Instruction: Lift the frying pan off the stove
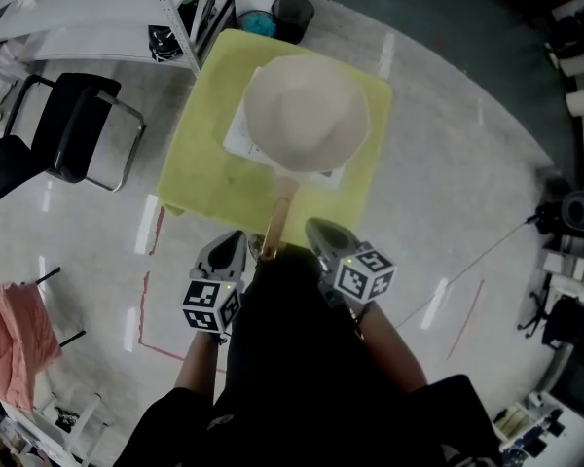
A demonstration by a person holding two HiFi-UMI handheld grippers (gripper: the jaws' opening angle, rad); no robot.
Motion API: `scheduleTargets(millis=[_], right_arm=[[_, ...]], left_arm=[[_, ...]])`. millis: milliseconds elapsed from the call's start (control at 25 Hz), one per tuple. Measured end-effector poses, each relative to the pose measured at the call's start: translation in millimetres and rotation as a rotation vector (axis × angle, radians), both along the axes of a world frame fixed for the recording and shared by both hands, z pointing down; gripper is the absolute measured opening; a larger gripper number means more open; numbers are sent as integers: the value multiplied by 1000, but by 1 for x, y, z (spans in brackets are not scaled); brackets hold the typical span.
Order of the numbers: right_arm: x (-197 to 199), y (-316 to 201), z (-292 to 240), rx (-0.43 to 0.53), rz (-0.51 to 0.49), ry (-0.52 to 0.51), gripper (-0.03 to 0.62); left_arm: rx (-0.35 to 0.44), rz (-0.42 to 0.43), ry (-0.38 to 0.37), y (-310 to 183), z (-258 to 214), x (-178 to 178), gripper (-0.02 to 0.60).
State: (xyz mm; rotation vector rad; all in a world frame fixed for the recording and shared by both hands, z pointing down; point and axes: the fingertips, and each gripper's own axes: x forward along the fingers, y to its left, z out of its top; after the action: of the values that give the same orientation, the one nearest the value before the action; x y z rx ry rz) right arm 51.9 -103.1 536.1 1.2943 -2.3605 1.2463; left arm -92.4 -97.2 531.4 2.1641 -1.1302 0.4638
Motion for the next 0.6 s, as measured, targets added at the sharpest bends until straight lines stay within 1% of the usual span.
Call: scheduleTargets(millis=[200, 240, 280, 320, 360, 480, 600], right_arm=[[4, -18, 9, -65, 46, -149, 19], [6, -22, 10, -71, 60, -191, 29], [6, -25, 12, -76, 71, -235, 90], [6, -28, 14, -81, 78, -276, 166], [6, -31, 17, -88, 81, -311, 189], [2, -39, 29, -126, 82, -389, 200], [-2, -42, 38, -151, 70, -432, 218]], left_arm=[[-28, -27, -19, -3, 7, -3, 44], [-37, -41, -20, -3, 8, -3, 44], [-49, -57, -18, -2, 9, -2, 44], [-59, -73, -17, -1, 9, -2, 44], [-65, -88, -17, -1, 9, -2, 44], [-61, -120, -33, -5, 15, -6, 44], [-70, -139, -40, -1, 20, -7, 44]])
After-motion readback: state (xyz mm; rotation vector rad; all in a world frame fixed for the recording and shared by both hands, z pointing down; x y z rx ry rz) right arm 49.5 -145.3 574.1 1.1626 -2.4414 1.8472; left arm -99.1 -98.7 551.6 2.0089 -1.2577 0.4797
